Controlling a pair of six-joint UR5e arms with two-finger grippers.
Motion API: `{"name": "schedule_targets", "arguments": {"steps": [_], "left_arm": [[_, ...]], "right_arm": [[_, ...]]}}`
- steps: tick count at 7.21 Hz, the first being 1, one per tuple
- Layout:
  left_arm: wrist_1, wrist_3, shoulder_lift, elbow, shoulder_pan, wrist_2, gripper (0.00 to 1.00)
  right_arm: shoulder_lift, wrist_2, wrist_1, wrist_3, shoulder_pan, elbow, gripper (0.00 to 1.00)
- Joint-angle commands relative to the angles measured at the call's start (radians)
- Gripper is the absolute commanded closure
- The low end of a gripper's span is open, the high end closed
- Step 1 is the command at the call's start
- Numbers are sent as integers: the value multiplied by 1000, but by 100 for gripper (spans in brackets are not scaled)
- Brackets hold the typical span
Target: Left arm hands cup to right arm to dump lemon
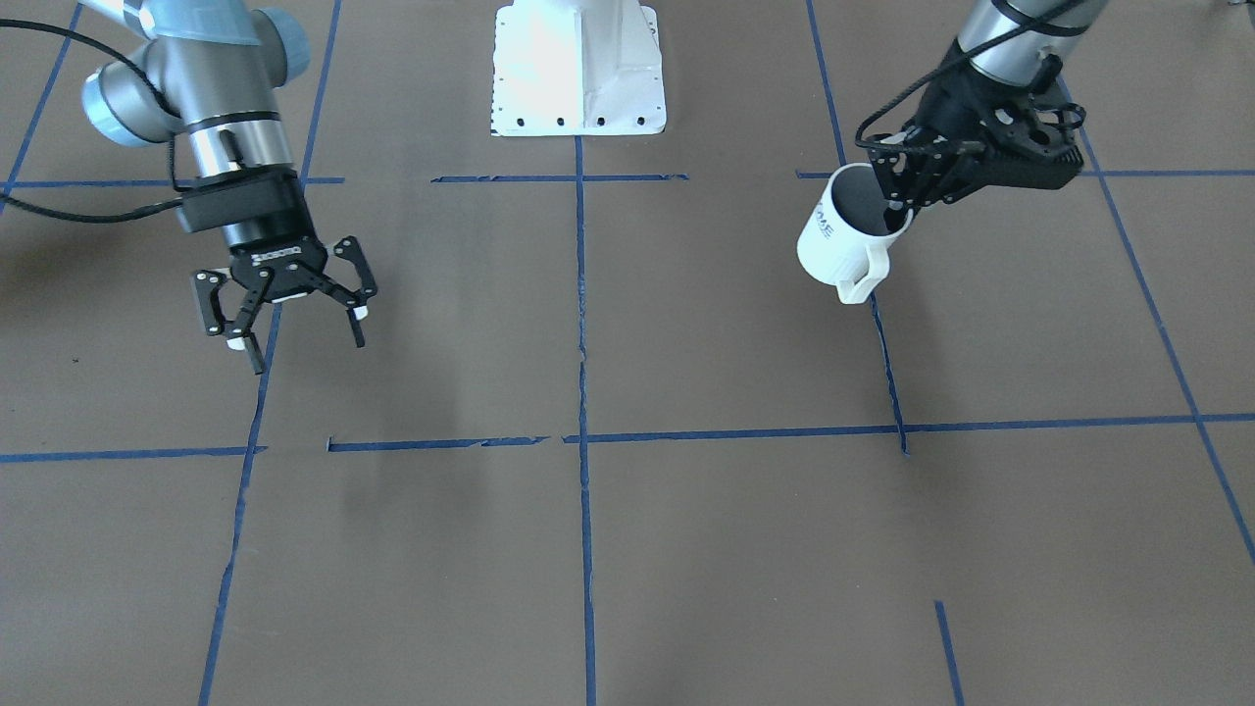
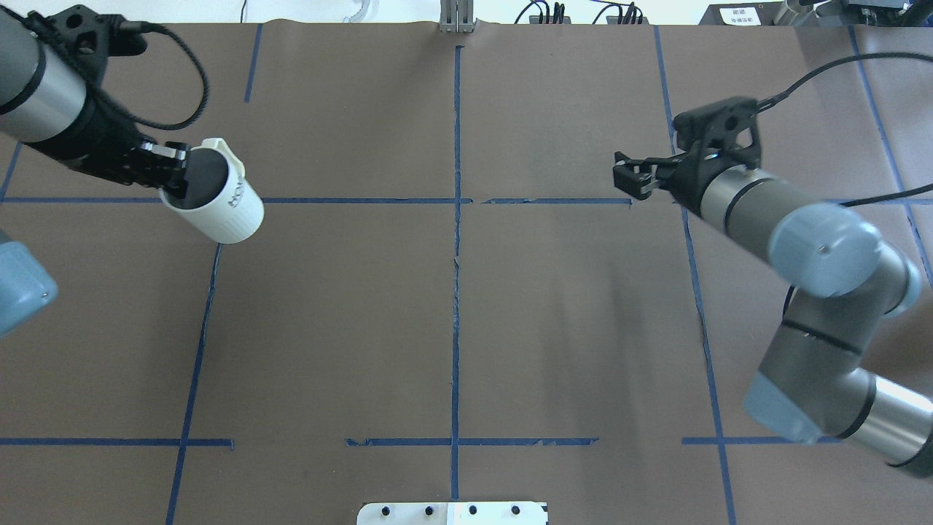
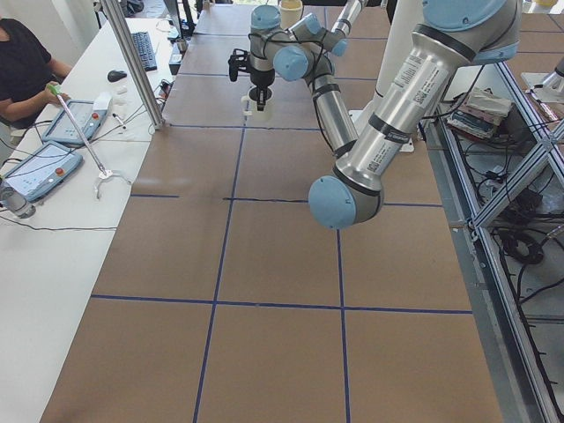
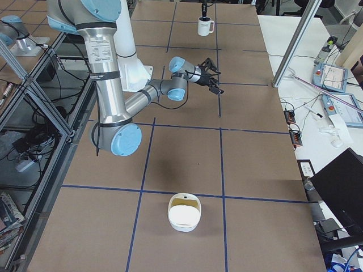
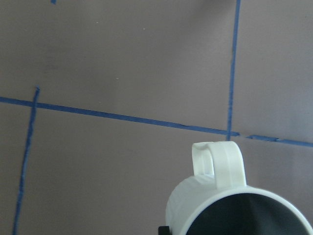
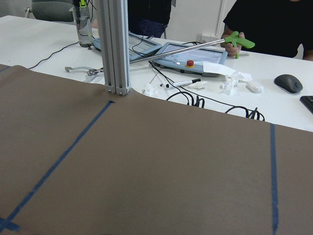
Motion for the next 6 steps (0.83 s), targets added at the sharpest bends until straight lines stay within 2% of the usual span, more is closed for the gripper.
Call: {"name": "schedule_targets", "arguments": {"steps": [1,2,3,4,5,6], "left_arm": [[-213,183,227,73,-75,-5,100],[-283,180,266,116,-82,-9,100],[-311,139,334,150,-86,-11,100],[-456,106,431,170,-85,-11,100],[-579,50,436,229,-82,-11,100],[-603,28,435,291,-82,-12,100]], "right_arm": [[-79,443,-10,-52,305,22,0],[-108,602,-13,-123,427,12,0],[-136,663,-15,-147,480,6,0],[-148,686,-13,-153,494,7,0],[-148,688,-15,-155,494,0,0],[-148,688,-13,-155,494,-1,0]]}}
